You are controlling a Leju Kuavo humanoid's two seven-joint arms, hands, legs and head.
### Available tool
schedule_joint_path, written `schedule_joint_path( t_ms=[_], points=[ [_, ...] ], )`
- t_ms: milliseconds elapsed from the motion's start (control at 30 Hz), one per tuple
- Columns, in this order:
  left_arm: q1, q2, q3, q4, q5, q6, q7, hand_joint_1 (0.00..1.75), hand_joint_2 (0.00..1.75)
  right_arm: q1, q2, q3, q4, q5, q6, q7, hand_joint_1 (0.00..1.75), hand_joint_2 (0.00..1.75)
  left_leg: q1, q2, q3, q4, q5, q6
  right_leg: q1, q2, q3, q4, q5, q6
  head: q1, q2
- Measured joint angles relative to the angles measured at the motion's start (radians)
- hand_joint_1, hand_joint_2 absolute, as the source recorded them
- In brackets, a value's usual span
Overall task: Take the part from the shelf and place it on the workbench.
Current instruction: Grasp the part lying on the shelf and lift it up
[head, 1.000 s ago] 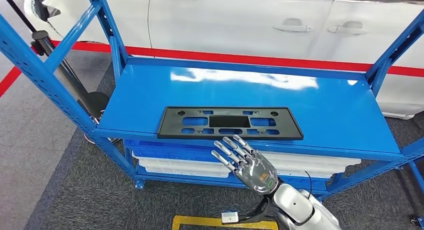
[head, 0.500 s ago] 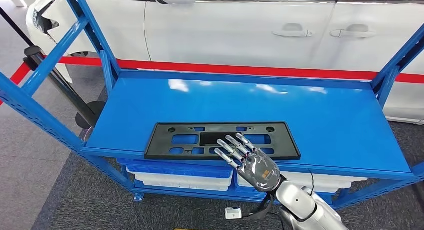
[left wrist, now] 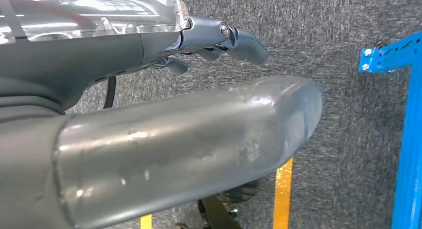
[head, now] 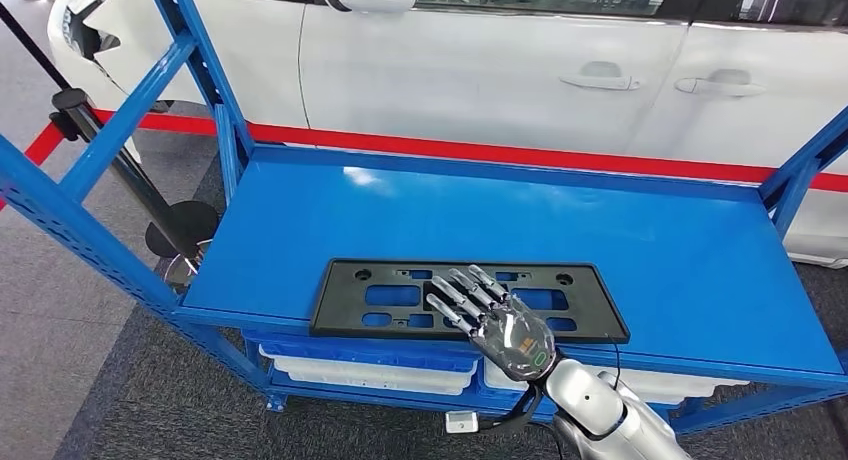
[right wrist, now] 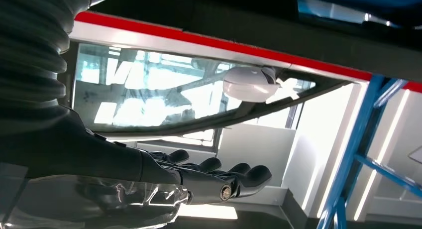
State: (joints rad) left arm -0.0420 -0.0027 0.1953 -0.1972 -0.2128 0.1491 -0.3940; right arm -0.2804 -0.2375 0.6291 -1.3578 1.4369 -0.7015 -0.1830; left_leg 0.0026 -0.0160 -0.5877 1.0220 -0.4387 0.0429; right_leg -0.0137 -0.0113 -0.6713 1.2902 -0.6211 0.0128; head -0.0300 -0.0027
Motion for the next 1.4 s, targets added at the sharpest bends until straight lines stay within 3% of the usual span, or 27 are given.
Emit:
schedule_joint_path(
  t_ms=[33, 67, 100, 167, 233, 333, 400, 467, 500, 533, 600, 667, 700, 833, 867, 967, 1000, 1033, 1067, 1167, 1200, 1267, 1333, 1400],
  points=[
    [0.0, 0.0, 0.0, 0.0, -0.003, -0.001, 0.0, 0.0, 0.0, -0.002, 0.001, 0.001, 0.011, 0.001, 0.0, 0.007, 0.0, 1.75, 0.0, -0.001, 0.002, 0.0, -0.002, 0.0, -0.001, 0.0, -0.004, -0.007, 0.021, -0.001, 0.0, 0.0],
    [0.0, 0.0, 0.0, 0.0, -0.008, -0.002, 0.001, 0.0, 0.0, -0.007, 0.001, 0.003, 0.024, 0.002, 0.0, 0.016, 0.0, 1.75, -0.001, -0.002, 0.005, 0.0, -0.004, -0.002, -0.001, 0.0, 0.011, -0.05, 0.058, -0.003, 0.0, 0.0],
    [-0.001, 0.0, 0.0, 0.0, -0.012, -0.002, 0.002, 0.0, 0.0, -0.015, 0.001, 0.005, 0.039, 0.003, 0.0, 0.028, 0.0, 1.75, -0.001, -0.003, 0.008, 0.0, -0.006, -0.004, 0.0, -0.002, 0.038, -0.116, 0.1, -0.008, 0.0, 0.0],
    [-0.004, -0.001, 0.0, 0.0, -0.019, -0.003, 0.005, 0.0, 0.0, -0.039, 0.003, 0.01, 0.075, 0.007, 0.0, 0.056, 0.0, 1.75, -0.005, -0.004, 0.01, 0.002, -0.01, -0.011, 0.005, -0.008, 0.085, -0.228, 0.146, -0.017, 0.0, 0.0],
    [-0.006, -0.001, 0.0, 0.0, -0.024, -0.004, 0.006, 0.0, 0.0, -0.058, 0.004, 0.015, 0.109, 0.005, 0.0, 0.084, 0.0, 1.75, -0.008, -0.003, 0.007, 0.001, -0.011, -0.02, 0.01, -0.01, 0.098, -0.264, 0.147, -0.021, 0.0, 0.0],
    [-0.008, -0.001, 0.0, 0.0, -0.033, -0.004, 0.008, 0.0, 0.0, -0.082, 0.004, 0.027, 0.16, -0.001, -0.002, 0.11, 0.0, 1.75, -0.006, -0.002, 0.002, 0.017, -0.024, -0.038, 0.004, -0.01, 0.102, -0.276, 0.15, -0.029, 0.0, 0.0],
    [-0.012, -0.001, 0.0, 0.0, -0.04, -0.006, 0.012, 0.0, 0.0, -0.116, 0.006, 0.032, 0.217, 0.0, -0.003, 0.129, 0.0, 1.75, -0.003, -0.001, -0.034, 0.1, -0.075, -0.052, 0.0, -0.013, 0.105, -0.281, 0.152, -0.036, 0.0, 0.0],
    [-0.016, -0.001, 0.0, 0.0, -0.047, -0.008, 0.017, 0.0, 0.0, -0.148, 0.008, 0.031, 0.282, 0.001, -0.004, 0.142, 0.0, 1.75, -0.002, -0.001, -0.096, 0.224, -0.133, -0.062, 0.001, -0.016, 0.107, -0.281, 0.151, -0.04, 0.0, 0.0],
    [-0.016, -0.001, 0.0, 0.0, -0.05, -0.008, 0.019, 0.0, 0.0, -0.159, 0.008, 0.029, 0.308, 0.001, -0.004, 0.144, 0.0, 1.75, -0.001, 0.0, -0.115, 0.261, -0.142, -0.065, 0.001, -0.018, 0.108, -0.28, 0.15, -0.04, 0.0, 0.0],
    [-0.014, -0.002, 0.0, 0.0, -0.051, -0.008, 0.021, 0.0, 0.0, -0.168, 0.008, 0.027, 0.33, 0.0, -0.005, 0.144, 0.0, 1.75, 0.001, 0.0, -0.117, 0.264, -0.132, -0.066, 0.001, -0.019, 0.11, -0.28, 0.149, -0.04, 0.0, 0.0],
    [-0.013, -0.002, 0.0, 0.0, -0.053, -0.008, 0.023, 0.0, 0.0, -0.181, 0.008, 0.024, 0.36, -0.001, -0.005, 0.144, 0.0, 1.75, 0.004, 0.001, -0.069, 0.166, -0.068, -0.068, 0.0, -0.019, 0.116, -0.279, 0.146, -0.036, 0.0, 0.0],
    [-0.015, -0.002, 0.0, 0.0, -0.054, -0.008, 0.023, 0.0, 0.0, -0.194, 0.008, 0.02, 0.384, -0.003, -0.005, 0.144, 0.0, 1.75, 0.004, -0.003, -0.013, 0.047, -0.021, -0.06, 0.003, -0.017, 0.121, -0.274, 0.14, -0.028, 0.0, 0.0],
    [-0.016, -0.002, 0.0, 0.0, -0.055, -0.008, 0.023, 0.0, 0.0, -0.201, 0.009, 0.016, 0.395, -0.005, -0.005, 0.143, 0.0, 1.75, 0.003, -0.004, 0.001, 0.017, -0.013, -0.052, 0.004, -0.016, 0.123, -0.273, 0.138, -0.023, 0.0, 0.0],
    [-0.015, -0.003, 0.001, 0.0, -0.057, -0.008, 0.022, 0.0, 0.0, -0.216, 0.013, -0.004, 0.44, -0.022, -0.005, 0.138, 0.0, 1.75, 0.003, -0.005, 0.009, 0.001, -0.008, -0.018, 0.006, -0.013, 0.124, -0.262, 0.125, -0.004, 0.0, 0.0],
    [-0.015, -0.003, 0.002, 0.0, -0.058, -0.008, 0.022, 0.0, 0.0, -0.217, 0.014, -0.008, 0.449, -0.024, -0.005, 0.136, 0.11, 1.75, 0.005, -0.005, 0.01, -0.002, -0.005, -0.011, 0.004, -0.01, 0.112, -0.233, 0.105, -0.001, 0.0, 0.0],
    [-0.014, -0.003, 0.002, 0.0, -0.059, -0.01, 0.021, 0.0, 0.0, -0.216, 0.017, -0.017, 0.475, -0.027, -0.005, 0.133, 1.32, 1.75, 0.003, -0.005, 0.009, -0.003, -0.001, -0.002, 0.0, -0.002, 0.03, -0.058, 0.016, 0.004, 0.0, 0.0],
    [-0.013, -0.003, 0.002, 0.0, -0.06, -0.01, 0.021, 0.0, 0.0, -0.216, 0.018, -0.018, 0.484, -0.028, -0.005, 0.131, 1.63, 1.75, 0.002, -0.005, 0.009, -0.003, -0.001, -0.001, -0.001, -0.001, 0.008, -0.013, 0.004, 0.004, 0.0, 0.0],
    [-0.012, -0.003, 0.002, 0.0, -0.061, -0.011, 0.021, 0.0, 0.0, -0.216, 0.019, -0.019, 0.493, -0.03, -0.004, 0.13, 1.68, 1.75, 0.0, -0.006, 0.01, -0.003, -0.002, -0.001, 0.0, -0.001, 0.0, 0.001, 0.01, 0.002, 0.0, 0.0],
    [-0.012, -0.004, 0.002, 0.0, -0.062, -0.012, 0.021, 0.0, 0.0, -0.218, 0.02, -0.02, 0.502, -0.031, -0.003, 0.129, 1.68, 1.75, -0.002, -0.007, 0.011, -0.003, -0.002, -0.001, 0.001, -0.001, 0.011, -0.024, 0.035, -0.002, 0.0, 0.0],
    [-0.013, -0.008, 0.002, 0.0, -0.064, -0.015, 0.021, 0.0, 0.0, -0.227, 0.03, -0.023, 0.524, -0.039, -0.004, 0.12, 1.7, 1.75, -0.008, -0.008, 0.016, -0.003, -0.003, -0.003, 0.012, -0.01, 0.102, -0.218, 0.126, -0.03, 0.0, 0.0],
    [-0.012, -0.01, 0.002, 0.0, -0.064, -0.016, 0.02, 0.0, 0.0, -0.228, 0.038, -0.025, 0.529, -0.043, -0.005, 0.114, 1.71, 1.75, -0.008, -0.007, 0.015, -0.003, -0.004, -0.007, 0.017, -0.015, 0.121, -0.26, 0.137, -0.037, 0.0, 0.0],
    [-0.01, -0.011, 0.002, 0.0, -0.067, -0.017, 0.019, 0.0, 0.0, -0.227, 0.056, -0.03, 0.539, -0.051, -0.005, 0.107, 1.71, 1.75, -0.006, -0.004, 0.013, -0.005, -0.003, -0.018, 0.022, -0.018, 0.128, -0.283, 0.139, -0.041, 0.0, 0.0],
    [-0.01, -0.012, 0.002, 0.0, -0.069, -0.018, 0.018, 0.0, 0.0, -0.225, 0.071, -0.035, 0.546, -0.055, -0.006, 0.105, 1.71, 1.75, -0.007, -0.001, 0.013, -0.003, -0.006, -0.03, 0.015, -0.016, 0.134, -0.301, 0.151, -0.043, 0.0, 0.0],
    [-0.013, -0.012, 0.002, 0.0, -0.072, -0.019, 0.015, 0.0, 0.0, -0.223, 0.08, -0.037, 0.55, -0.057, -0.006, 0.104, 1.71, 1.75, -0.007, 0.0, -0.011, 0.054, -0.045, -0.043, 0.005, -0.02, 0.142, -0.32, 0.163, -0.044, 0.0, 0.0]
  ],
)
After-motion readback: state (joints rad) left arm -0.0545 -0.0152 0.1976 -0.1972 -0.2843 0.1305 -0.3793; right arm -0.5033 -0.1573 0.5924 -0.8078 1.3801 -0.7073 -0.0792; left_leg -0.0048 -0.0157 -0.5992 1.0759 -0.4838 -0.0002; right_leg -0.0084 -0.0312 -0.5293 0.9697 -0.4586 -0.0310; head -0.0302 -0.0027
